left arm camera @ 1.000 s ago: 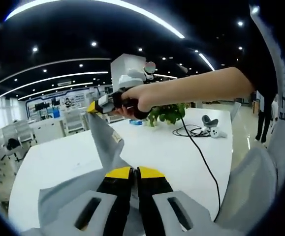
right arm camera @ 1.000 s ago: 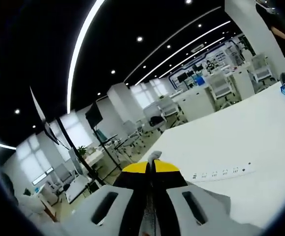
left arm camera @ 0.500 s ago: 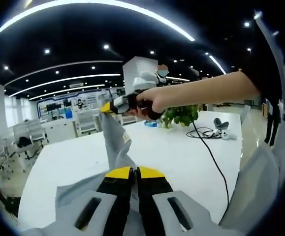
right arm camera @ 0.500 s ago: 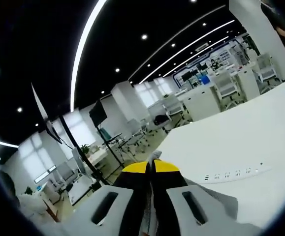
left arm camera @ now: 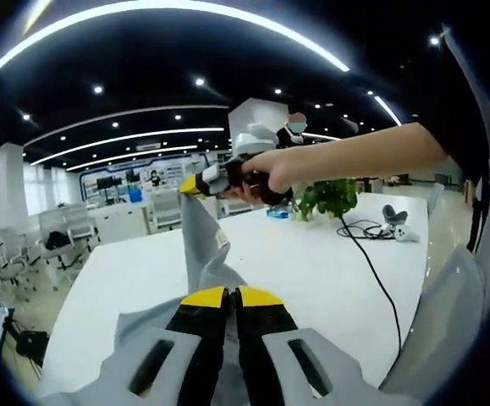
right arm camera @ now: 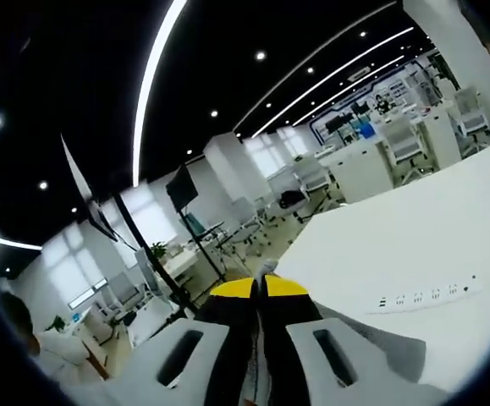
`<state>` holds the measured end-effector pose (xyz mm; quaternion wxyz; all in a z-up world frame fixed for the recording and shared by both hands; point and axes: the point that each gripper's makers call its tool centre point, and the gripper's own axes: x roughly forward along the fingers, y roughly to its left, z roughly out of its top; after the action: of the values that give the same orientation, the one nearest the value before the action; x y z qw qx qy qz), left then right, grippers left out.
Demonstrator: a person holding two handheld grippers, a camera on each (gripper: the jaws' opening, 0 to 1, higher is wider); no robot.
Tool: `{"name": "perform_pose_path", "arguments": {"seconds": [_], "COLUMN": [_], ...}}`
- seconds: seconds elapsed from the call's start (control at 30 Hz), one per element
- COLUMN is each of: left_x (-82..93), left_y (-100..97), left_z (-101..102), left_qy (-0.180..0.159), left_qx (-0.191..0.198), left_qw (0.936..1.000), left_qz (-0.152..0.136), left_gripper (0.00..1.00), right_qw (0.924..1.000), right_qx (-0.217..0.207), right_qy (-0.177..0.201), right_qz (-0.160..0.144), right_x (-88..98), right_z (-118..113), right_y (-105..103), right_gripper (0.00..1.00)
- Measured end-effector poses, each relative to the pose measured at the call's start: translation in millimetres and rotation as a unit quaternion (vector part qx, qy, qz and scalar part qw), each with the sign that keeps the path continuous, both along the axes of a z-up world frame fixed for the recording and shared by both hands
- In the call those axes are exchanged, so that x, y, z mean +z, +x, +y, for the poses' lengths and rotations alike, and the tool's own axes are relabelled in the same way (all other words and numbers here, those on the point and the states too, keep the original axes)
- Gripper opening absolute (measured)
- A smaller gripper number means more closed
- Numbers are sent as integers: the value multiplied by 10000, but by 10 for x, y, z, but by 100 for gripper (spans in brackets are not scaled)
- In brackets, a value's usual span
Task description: Fold the towel on the table until its edges align and the towel forms a compact rectangular stack.
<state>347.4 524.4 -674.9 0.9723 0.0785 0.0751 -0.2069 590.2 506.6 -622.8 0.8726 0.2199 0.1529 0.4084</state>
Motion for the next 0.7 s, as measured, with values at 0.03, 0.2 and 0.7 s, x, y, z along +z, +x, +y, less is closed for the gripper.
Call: {"name": "perform_pose_path", "arguments": {"seconds": [0.03, 0.2, 0.7], "left_x": [-6, -29, -56], "left_y": [-4, -31, -142], "left_z": [20, 122, 419], "left_qy": [-6, -63, -123], "left_qx": [24, 175, 664], "left_qw": [10000, 9998, 9977], "left_qz": [4, 26, 49], "left_gripper": [4, 4, 4], "right_qw": [10000, 9999, 9994], "right_qx": [10, 66, 316], "right_qy": [-9, -77, -136], "right_qz": [-2, 15, 69], "right_x": [-7, -60, -142], "right_z": [10, 73, 374], "right_y": [-3, -3, -47], "right_gripper": [0, 0, 0]}}
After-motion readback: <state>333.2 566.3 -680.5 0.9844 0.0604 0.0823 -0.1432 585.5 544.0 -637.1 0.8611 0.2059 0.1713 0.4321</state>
